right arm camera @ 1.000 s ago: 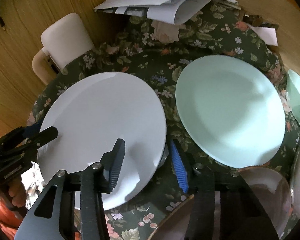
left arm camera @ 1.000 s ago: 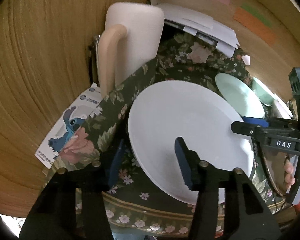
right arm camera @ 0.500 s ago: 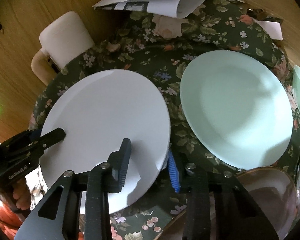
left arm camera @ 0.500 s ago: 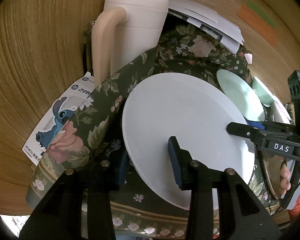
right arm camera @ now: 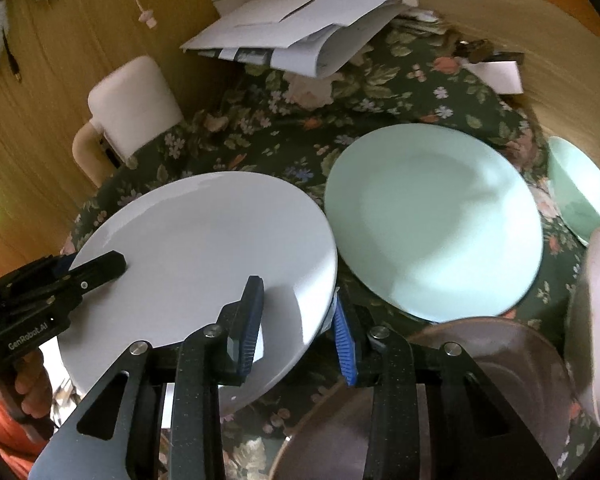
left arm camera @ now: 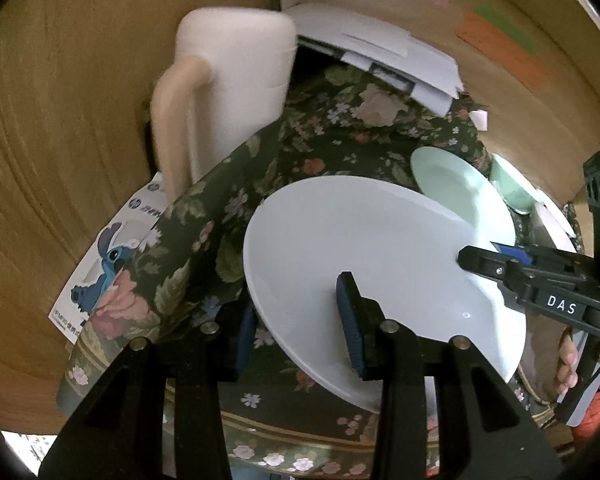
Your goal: Organize plates and bowls
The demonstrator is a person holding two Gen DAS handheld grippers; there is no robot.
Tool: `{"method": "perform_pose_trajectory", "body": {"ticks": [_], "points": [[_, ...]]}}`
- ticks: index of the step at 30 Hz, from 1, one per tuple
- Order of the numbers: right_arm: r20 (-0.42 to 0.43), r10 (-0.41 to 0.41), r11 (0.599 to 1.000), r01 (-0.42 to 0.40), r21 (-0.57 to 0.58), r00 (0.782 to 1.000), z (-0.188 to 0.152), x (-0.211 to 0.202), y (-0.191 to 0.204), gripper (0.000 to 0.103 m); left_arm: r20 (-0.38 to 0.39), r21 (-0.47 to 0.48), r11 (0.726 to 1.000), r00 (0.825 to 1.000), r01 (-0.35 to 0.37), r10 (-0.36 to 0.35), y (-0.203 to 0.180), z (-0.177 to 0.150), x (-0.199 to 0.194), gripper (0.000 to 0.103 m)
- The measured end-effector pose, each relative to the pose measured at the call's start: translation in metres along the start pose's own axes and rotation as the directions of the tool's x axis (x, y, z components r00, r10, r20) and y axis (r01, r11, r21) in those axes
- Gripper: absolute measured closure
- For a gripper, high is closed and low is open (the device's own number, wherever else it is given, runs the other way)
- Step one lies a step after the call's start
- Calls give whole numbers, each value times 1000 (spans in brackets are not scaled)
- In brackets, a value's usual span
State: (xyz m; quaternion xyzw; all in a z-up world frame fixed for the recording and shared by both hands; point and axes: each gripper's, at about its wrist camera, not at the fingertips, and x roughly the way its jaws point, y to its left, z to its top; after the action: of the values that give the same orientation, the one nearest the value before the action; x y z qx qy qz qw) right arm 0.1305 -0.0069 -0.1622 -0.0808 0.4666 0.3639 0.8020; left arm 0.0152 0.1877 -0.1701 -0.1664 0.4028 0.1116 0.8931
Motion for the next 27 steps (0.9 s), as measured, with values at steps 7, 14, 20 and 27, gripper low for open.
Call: {"method": "perform_pose_trajectory", "body": {"ticks": [7,14,20,27], "points": [[64,-26,1000,25,14,998,-8,-25,-7,73,19,31,999,999,25,-25,-16,5,-8,64],[124,-48,998,43,39,991,-17,-52,-19,73,57,70,996,997,46,-50,-36,11,-20,64],[166,-73,996,63,68,983,-26,-74,-31,73,83,104,992,993,70,-79,-56,14,-29,64],[195,-101,991,81,105,976,-38,-91,-45,73,82,132,985,989,109,-121,-76,12,-31,64]]}}
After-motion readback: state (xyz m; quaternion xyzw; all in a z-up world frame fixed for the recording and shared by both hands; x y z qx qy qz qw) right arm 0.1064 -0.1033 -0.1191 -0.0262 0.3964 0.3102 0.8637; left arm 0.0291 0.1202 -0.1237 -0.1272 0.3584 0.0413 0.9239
